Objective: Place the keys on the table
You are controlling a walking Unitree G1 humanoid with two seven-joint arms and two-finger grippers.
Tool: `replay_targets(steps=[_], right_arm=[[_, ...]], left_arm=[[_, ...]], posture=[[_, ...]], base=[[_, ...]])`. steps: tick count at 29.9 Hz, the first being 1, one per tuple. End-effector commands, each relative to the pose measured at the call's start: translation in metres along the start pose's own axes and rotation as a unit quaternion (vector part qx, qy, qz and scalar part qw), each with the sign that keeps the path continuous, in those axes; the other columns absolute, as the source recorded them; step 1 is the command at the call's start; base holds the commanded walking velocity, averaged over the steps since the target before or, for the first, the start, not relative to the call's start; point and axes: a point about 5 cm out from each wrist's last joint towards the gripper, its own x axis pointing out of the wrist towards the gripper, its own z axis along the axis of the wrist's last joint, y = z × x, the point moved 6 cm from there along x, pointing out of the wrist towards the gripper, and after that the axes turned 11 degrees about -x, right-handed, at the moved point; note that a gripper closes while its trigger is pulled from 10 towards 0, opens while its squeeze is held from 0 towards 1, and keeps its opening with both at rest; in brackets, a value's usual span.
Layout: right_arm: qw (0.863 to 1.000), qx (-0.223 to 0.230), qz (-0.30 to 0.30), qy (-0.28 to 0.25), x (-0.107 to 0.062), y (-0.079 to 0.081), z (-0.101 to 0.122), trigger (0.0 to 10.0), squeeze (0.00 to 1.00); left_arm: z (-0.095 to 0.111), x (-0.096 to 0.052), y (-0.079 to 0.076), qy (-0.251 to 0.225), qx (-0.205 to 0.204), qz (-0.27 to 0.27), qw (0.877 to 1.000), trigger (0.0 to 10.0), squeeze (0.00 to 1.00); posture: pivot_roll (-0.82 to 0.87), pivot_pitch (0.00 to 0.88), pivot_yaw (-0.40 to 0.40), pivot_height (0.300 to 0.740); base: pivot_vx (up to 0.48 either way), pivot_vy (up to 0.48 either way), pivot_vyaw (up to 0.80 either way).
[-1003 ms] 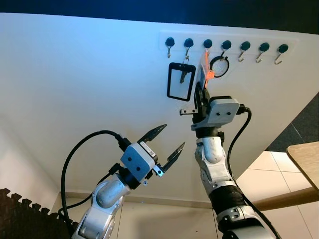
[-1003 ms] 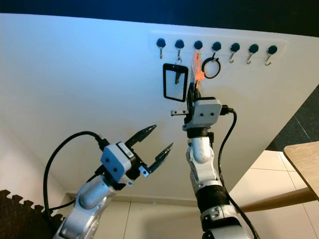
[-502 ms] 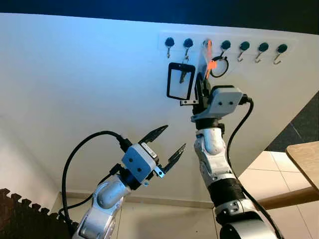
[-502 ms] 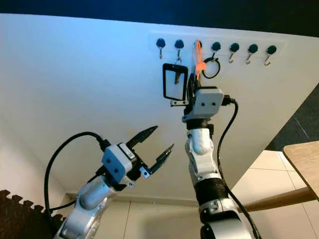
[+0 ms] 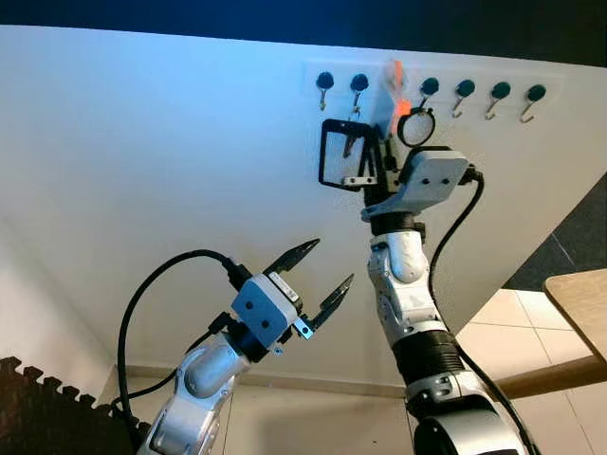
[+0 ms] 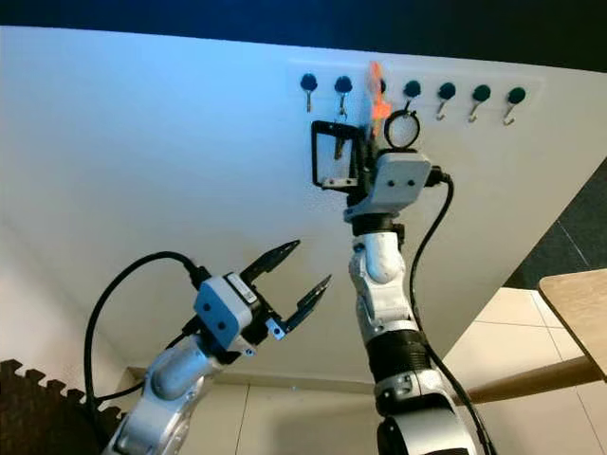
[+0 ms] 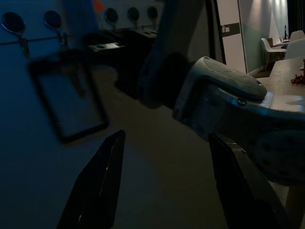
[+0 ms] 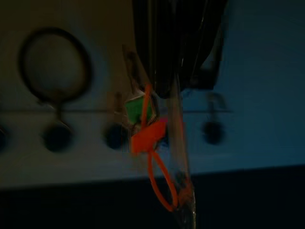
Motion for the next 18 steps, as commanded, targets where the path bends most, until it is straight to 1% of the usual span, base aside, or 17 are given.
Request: replay_targets(steps=[1, 6, 7, 9, 10, 12, 13, 16, 18], right_arm=[[1.0, -0.008, 0.022, -0.011, -0.006, 0.008, 0.003, 10.0, 0.0], [0.999, -0.017, 0.035, -0.006, -0.02, 0.014, -0.002, 10.0, 0.0], [0.999, -0.017, 0.035, -0.006, -0.02, 0.014, -0.002, 10.0, 0.0], [0.999, -0.025, 0.036, -0.001, -0.028, 0.013, -0.004, 10.0, 0.0], [0.999, -0.025, 0.036, -0.001, -0.028, 0.013, -0.004, 10.0, 0.0], [0.999, -0.034, 0.033, 0.01, -0.039, 0.01, -0.009, 10.0, 0.0], [0.999, -0.034, 0.033, 0.01, -0.039, 0.01, -0.009, 10.0, 0.0], [0.998, -0.046, 0.027, 0.038, -0.057, 0.005, -0.021, 10.0, 0.0], [0.996, -0.056, 0.029, 0.07, -0.075, 0.002, -0.035, 10.0, 0.0]], left_arm=[[-0.001, -0.002, -0.004, 0.005, 0.008, -0.009, 1.0, 10.0, 0.0], [-0.001, -0.003, -0.003, 0.006, 0.007, -0.007, 1.0, 10.0, 0.0], [-0.001, -0.003, -0.003, 0.006, 0.007, -0.007, 1.0, 10.0, 0.0], [-0.003, -0.004, -0.003, 0.008, 0.006, -0.006, 1.0, 10.0, 0.0], [-0.003, -0.004, -0.003, 0.008, 0.006, -0.006, 1.0, 10.0, 0.0], [-0.005, -0.006, -0.001, 0.011, 0.004, 0.0, 1.0, 10.0, 0.0], [-0.005, -0.006, -0.001, 0.011, 0.004, 0.0, 1.0, 10.0, 0.0], [-0.01, -0.011, 0.005, 0.015, -0.004, 0.023, 1.0, 10.0, 0.0], [-0.019, -0.02, 0.015, 0.028, -0.012, 0.056, 0.998, 10.0, 0.0]], posture=[[0.08, 0.085, -0.052, 0.74], [0.08, 0.09, -0.052, 0.74], [0.08, 0.09, -0.052, 0.74], [0.08, 0.092, -0.053, 0.74], [0.08, 0.092, -0.053, 0.74], [0.08, 0.097, -0.054, 0.74], [0.08, 0.097, -0.054, 0.74], [0.08, 0.098, -0.055, 0.74], [0.07, 0.102, -0.051, 0.74]], base=[[0.0, 0.0, 0.0], [0.0, 0.0, 0.0], [0.0, 0.0, 0.0], [0.0, 0.0, 0.0], [0.0, 0.0, 0.0], [0.0, 0.0, 0.0], [0.0, 0.0, 0.0], [0.0, 0.0, 0.0], [0.0, 0.0, 0.0]])
